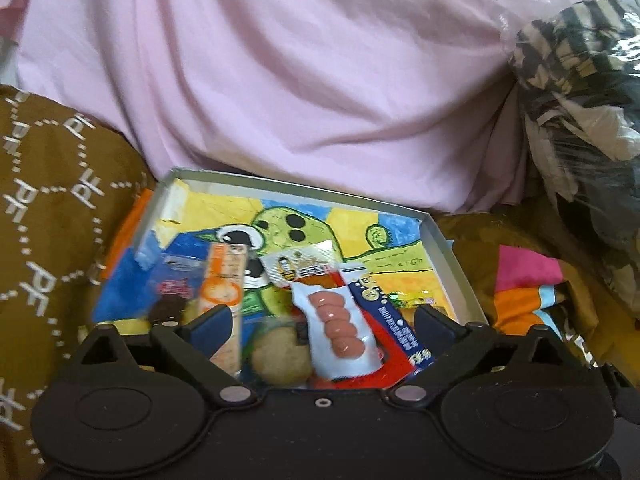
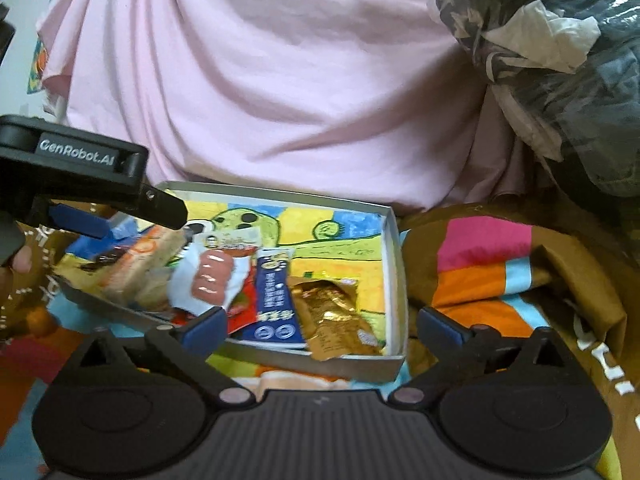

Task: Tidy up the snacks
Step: 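Withdraw both open tools from the tray back over the blanket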

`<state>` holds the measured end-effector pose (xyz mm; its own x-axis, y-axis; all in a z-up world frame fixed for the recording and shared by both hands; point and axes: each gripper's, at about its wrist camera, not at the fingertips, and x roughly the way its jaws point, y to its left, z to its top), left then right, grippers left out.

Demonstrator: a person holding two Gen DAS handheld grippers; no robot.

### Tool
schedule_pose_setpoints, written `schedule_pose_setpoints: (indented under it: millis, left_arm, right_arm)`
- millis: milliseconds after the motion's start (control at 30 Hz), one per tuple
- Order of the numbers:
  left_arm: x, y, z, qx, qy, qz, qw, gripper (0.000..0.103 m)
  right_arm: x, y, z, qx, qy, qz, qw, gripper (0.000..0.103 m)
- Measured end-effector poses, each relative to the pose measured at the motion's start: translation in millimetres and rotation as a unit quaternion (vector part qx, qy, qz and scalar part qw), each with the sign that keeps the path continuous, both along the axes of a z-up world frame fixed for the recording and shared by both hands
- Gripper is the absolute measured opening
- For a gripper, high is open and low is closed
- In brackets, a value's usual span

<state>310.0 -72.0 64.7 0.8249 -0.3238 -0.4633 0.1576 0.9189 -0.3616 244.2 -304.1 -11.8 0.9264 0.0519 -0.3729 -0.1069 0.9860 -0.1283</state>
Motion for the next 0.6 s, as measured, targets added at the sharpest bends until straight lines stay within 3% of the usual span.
schedule_pose_setpoints:
  millis: [367,600]
  left_arm:
    - [-66,33,2,0.031,-0.022,0.036,0.9986,0.102]
    - [-107,53,-3,0.049,-0.008,0.058,0.9971,0.102]
  right_arm:
    - [-50,11,8,0.041,-0.010,0.000,0.999,0.103]
    - [-77,24,10,0.044,-0.001,0.008,0.999,0.103]
